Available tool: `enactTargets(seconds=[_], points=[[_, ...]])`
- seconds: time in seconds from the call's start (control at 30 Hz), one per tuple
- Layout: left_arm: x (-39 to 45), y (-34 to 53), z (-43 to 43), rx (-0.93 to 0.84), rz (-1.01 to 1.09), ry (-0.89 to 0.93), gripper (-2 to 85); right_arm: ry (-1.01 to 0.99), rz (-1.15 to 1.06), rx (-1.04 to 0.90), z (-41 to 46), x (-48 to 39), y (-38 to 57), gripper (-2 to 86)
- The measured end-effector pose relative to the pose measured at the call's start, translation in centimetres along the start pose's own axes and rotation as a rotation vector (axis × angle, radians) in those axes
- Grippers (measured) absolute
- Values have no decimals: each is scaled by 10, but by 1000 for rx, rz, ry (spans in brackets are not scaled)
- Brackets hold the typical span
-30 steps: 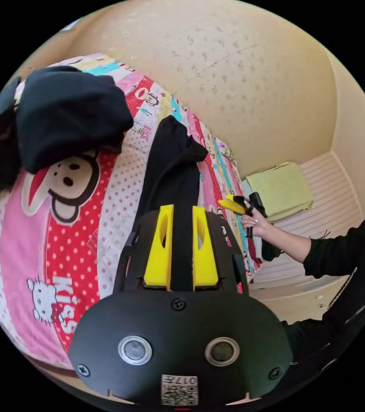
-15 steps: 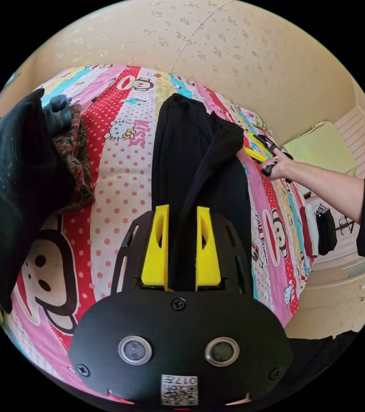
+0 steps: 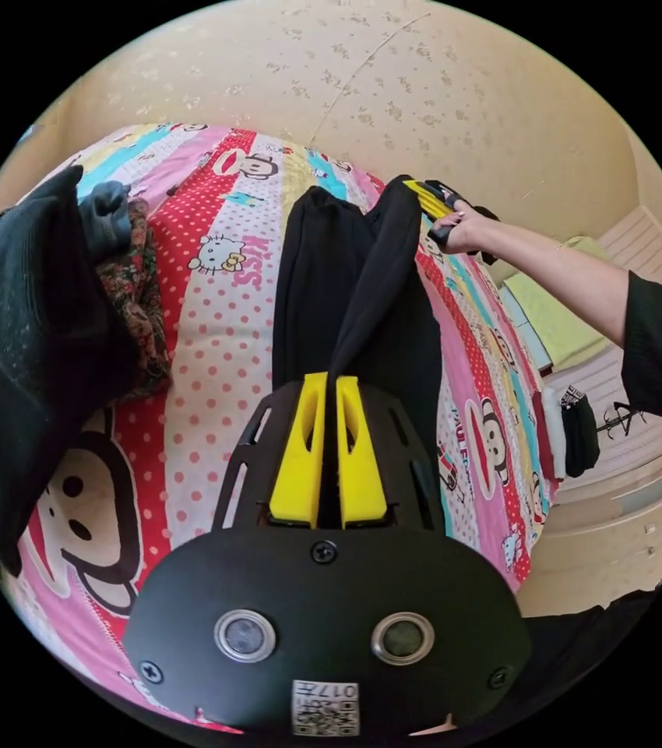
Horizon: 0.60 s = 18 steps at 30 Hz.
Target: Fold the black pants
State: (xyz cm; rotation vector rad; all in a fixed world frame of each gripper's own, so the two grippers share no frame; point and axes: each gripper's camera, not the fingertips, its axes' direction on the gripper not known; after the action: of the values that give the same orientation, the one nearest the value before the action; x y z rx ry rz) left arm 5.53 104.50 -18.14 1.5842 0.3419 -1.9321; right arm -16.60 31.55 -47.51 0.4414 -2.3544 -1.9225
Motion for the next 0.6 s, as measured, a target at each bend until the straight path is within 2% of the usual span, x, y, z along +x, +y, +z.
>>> enactTargets(seconds=[0.17, 0.27, 0.4, 0.5, 0.6], points=[[-46, 4, -4, 36, -165, 24, 11, 19, -31, -77, 76, -4, 15, 35], [-71, 7, 1, 35, -234, 54, 12, 13, 27, -96, 109, 19, 37, 41], [-88, 9, 0, 55, -267, 113, 26, -160, 114, -172, 127, 53, 56, 64], [-105, 8, -6, 53, -288, 210, 43, -183, 45, -215, 120, 37, 52, 87], [-120, 13, -28, 61, -280, 264, 53, -232, -129, -378, 106, -8, 58, 93]])
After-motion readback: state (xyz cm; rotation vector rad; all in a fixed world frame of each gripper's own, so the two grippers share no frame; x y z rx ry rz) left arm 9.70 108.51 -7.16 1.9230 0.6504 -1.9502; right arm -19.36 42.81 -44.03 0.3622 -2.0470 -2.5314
